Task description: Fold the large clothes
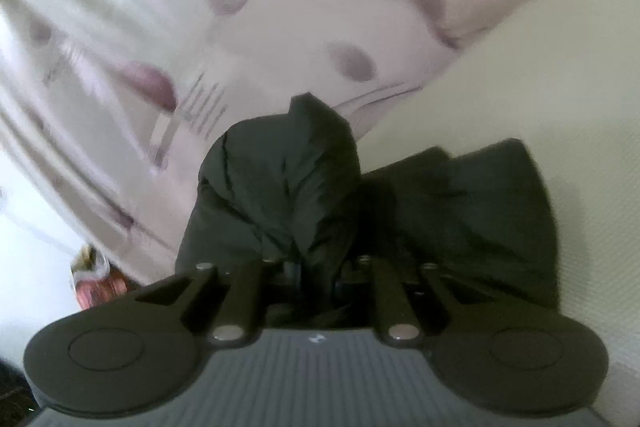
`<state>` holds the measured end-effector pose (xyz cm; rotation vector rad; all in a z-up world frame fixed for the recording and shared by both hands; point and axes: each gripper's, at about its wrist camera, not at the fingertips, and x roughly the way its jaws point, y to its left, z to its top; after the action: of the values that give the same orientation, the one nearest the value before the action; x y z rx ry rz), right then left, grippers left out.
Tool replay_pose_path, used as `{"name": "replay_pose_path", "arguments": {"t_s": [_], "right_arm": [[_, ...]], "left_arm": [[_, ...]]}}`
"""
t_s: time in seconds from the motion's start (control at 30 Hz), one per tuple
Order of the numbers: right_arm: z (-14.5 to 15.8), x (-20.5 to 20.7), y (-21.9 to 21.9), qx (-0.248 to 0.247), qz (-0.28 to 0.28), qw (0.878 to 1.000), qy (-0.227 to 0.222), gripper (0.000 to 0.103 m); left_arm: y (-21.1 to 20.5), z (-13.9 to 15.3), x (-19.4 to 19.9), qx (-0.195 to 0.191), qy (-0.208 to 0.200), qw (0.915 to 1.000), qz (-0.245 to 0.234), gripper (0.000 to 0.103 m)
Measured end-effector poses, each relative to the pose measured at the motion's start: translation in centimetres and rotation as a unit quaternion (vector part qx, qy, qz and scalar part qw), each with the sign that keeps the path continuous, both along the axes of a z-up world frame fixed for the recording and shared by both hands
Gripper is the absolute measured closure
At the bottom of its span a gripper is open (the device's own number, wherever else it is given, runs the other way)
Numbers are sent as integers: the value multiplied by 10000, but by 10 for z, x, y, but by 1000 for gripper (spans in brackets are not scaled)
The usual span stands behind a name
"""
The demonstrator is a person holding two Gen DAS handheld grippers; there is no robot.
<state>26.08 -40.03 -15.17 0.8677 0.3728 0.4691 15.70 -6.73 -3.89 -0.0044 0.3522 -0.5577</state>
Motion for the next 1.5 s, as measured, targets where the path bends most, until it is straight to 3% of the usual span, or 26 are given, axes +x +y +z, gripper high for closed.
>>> {"name": "replay_pose_path", "arguments": {"t_s": [0.17, 0.27, 0.4, 0.43, 0.47, 0.5, 0.63, 0.67, 0.73, 0.77, 0.8, 0.9, 1.03, 1.1, 1.13, 1.2, 1.23, 1.27, 1.33, 1.43, 1.5], "right_arm": [[32, 46, 43, -496, 617, 9965, -276, 90], [45, 57, 55, -836, 880, 9919, -379, 89], [36, 31, 15, -296, 431, 9983, -249, 73], [36, 16, -2, -36, 262, 9991, -322, 67], [37, 3, -16, 88, 47, 9993, -351, 43], [39, -7, -28, 57, -226, 9993, -293, 28], [40, -20, -61, -595, -697, 9954, 294, 29], [37, -17, -61, -687, -683, 9940, 501, 35], [31, -9, -50, -980, -474, 9913, 743, 63], [28, -3, -39, -1225, -363, 9882, 847, 82], [27, 3, -27, -1421, -244, 9851, 939, 91], [19, 15, 7, -1640, 36, 9815, 985, 95], [54, 22, 43, -1544, 395, 9871, 147, 96], [56, 30, 44, -1379, 501, 9892, 13, 96], [52, 36, 45, -1558, 402, 9869, 86, 97], [28, 46, 45, -2475, -123, 9676, 485, 95], [15, 47, 38, -2391, -121, 9689, 623, 94], [2, 45, 27, -1894, -12, 9792, 733, 94], [-4, 41, 12, -1391, 117, 9866, 850, 94], [13, 27, -12, -1201, -295, 9898, 706, 90], [42, 15, -26, -1171, -644, 9906, 290, 90]], "left_arm": [[31, -4, 6, -3, 162, 9989, 436, 0], [29, -7, 14, 78, 141, 9990, 409, 0], [18, -12, 8, 265, -92, 9994, 200, 0], [18, -15, 8, 240, -117, 9995, 190, 0], [21, -17, 8, 211, -121, 9996, 172, 0], [23, -19, 8, 182, -110, 9997, 134, 0], [29, -23, 9, 63, -12, 10000, 22, 0], [29, -24, 11, 46, -1, 10000, 9, 0], [31, -27, 11, 14, 9, 10000, -28, 0], [31, -27, 12, 5, 23, 10000, -54, 0], [31, -28, 13, -2, 43, 10000, -72, 0], [35, -31, 16, -47, 119, 9997, -184, 0], [47, -34, 25, -168, 320, 9991, -211, 0], [53, -34, 29, -207, 425, 9984, -315, 0], [52, -34, 29, -118, 416, 9983, -398, 0], [47, -33, 26, 83, 364, 9978, -549, 0], [44, -33, 24, 195, 310, 9974, -613, 0], [40, -34, 22, 314, 247, 9970, -658, 0], [37, -35, 21, 405, 207, 9965, -698, 0], [38, -36, 22, 390, 237, 9965, -699, 0], [37, -37, 22, 406, 236, 9966, -677, 0]]}}
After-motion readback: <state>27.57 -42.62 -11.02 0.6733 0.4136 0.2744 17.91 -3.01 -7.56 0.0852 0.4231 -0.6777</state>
